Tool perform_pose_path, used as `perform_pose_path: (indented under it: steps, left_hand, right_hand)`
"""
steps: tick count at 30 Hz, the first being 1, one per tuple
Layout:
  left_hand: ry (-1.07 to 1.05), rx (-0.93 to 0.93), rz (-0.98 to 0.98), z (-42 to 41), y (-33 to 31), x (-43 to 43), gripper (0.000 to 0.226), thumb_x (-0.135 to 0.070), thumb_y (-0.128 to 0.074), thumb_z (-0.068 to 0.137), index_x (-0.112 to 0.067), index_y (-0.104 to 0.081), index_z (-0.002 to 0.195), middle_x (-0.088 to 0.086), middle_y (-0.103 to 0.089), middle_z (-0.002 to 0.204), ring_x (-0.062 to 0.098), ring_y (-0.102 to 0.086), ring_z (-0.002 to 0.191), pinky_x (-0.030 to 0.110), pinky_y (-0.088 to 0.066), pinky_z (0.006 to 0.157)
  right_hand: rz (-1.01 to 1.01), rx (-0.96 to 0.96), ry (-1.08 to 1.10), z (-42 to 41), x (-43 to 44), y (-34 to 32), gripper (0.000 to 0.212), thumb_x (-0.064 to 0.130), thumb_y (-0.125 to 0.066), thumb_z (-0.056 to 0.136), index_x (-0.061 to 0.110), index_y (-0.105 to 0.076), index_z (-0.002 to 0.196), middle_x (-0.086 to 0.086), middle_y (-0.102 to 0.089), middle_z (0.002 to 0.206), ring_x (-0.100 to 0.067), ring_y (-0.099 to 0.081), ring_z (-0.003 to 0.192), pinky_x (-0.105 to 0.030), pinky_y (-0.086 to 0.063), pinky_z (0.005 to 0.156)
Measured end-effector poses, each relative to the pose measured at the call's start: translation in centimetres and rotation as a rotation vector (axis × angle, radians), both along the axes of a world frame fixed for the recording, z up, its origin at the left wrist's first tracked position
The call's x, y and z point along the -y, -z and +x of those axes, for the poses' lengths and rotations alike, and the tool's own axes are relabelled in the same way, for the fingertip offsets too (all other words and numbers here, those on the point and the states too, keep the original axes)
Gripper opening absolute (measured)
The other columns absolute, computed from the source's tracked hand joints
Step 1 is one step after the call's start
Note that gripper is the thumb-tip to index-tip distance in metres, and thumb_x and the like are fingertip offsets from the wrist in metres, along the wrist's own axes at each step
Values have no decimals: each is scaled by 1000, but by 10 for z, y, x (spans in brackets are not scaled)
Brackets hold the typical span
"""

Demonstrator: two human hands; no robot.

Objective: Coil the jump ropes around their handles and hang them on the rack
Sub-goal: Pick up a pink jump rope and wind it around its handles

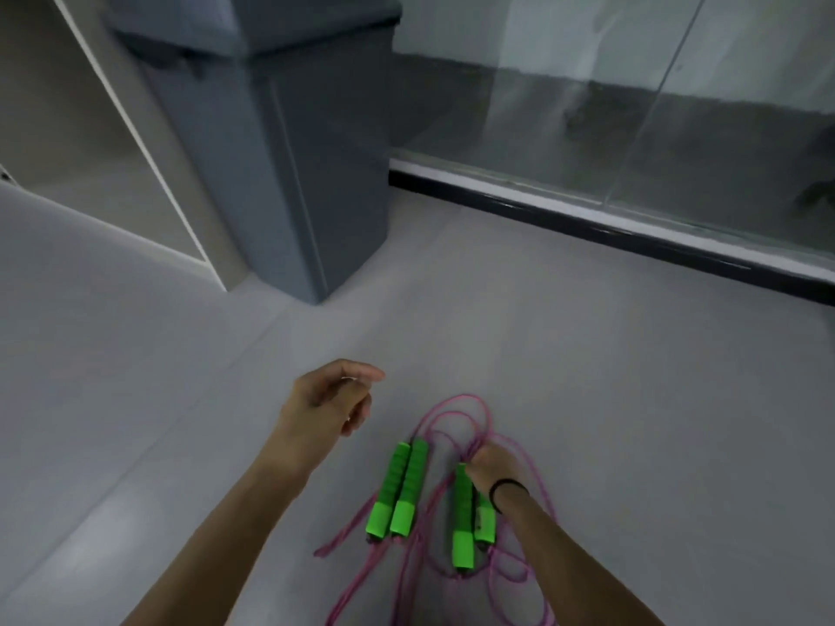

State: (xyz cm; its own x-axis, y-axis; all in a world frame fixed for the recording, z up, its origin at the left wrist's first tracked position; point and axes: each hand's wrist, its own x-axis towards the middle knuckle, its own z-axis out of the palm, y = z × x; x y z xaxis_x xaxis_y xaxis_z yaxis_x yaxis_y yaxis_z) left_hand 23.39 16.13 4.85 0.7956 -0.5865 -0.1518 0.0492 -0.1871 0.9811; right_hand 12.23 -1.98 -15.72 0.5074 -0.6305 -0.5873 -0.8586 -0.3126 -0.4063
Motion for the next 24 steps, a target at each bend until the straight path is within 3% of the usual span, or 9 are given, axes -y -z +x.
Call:
perform_pose_path:
  steps: [2, 5, 10, 14, 17, 19, 22, 24]
  left_hand:
    - [-15, 12, -5, 5, 37, -6, 22, 4, -43, 92, -3, -64, 87, -4, -46, 43, 7, -38, 40, 14, -31, 42]
    - [-23, 28, -12, 8, 61, -15, 24, 3, -43, 92, -6, -64, 85, -4, -46, 43, 7, -37, 40, 15, -31, 42]
    - [7, -13, 30, 9, 63, -21, 24, 2, -44, 92, -9, -65, 84, -4, -46, 44, 9, -38, 42, 16, -32, 44]
    - [33, -19, 66, 9, 73, -13, 24, -1, -46, 92, -11, -66, 84, -5, -48, 45, 10, -39, 43, 19, -33, 48]
    - [103, -61, 118, 2, 78, -1, 23, -3, -47, 92, -14, -66, 84, -6, -52, 46, 7, -44, 42, 14, -36, 45]
    - [131, -222, 179, -5, 77, 7, 17, -12, -48, 93, -12, -65, 90, -5, -60, 51, 7, -53, 43, 14, -44, 45]
    - [255, -569, 290, -15, 76, 18, 35, -36, -42, 95, -6, -59, 98, 8, -73, 68, 17, -69, 58, 22, -56, 56]
    - [360, -716, 317, -19, 80, 23, 54, -50, -34, 93, -3, -58, 102, 16, -73, 84, 25, -71, 74, 32, -57, 70]
  right_hand:
    - [-45, -73, 18, 2, -6, 58, 66, 45, -49, 79, 8, -41, 133, -19, -37, 142, -35, -36, 130, -41, -34, 107]
    - [-65, -145, 96, -3, -25, 88, 84, 48, -64, 75, 19, -21, 141, -16, -12, 148, -39, -28, 132, -44, -37, 103]
    - [-155, -177, 153, -22, -35, 99, 71, 38, -70, 74, 18, -31, 130, -14, -24, 134, -36, -35, 125, -46, -47, 95]
    - [-57, 117, 339, -21, -19, 85, 76, 26, -71, 70, 12, -29, 132, -20, -40, 124, -38, -47, 115, -41, -42, 95]
    - [34, 478, 405, -10, -8, 44, 64, 32, -80, 59, 14, -39, 104, -13, -55, 102, -31, -55, 97, -45, -46, 87]
    - [48, 662, 385, -7, -11, 8, 63, 29, -83, 57, 18, -34, 94, -1, -52, 85, -24, -54, 82, -45, -49, 78]
    - [-49, 861, 205, -5, -23, -44, 74, 18, -84, 59, 20, -31, 110, 12, -48, 86, -11, -53, 74, -21, -45, 67]
    - [-136, 897, 68, -4, -35, -71, 92, 26, -84, 57, 23, -26, 128, 13, -51, 103, -11, -57, 88, -23, -47, 75]
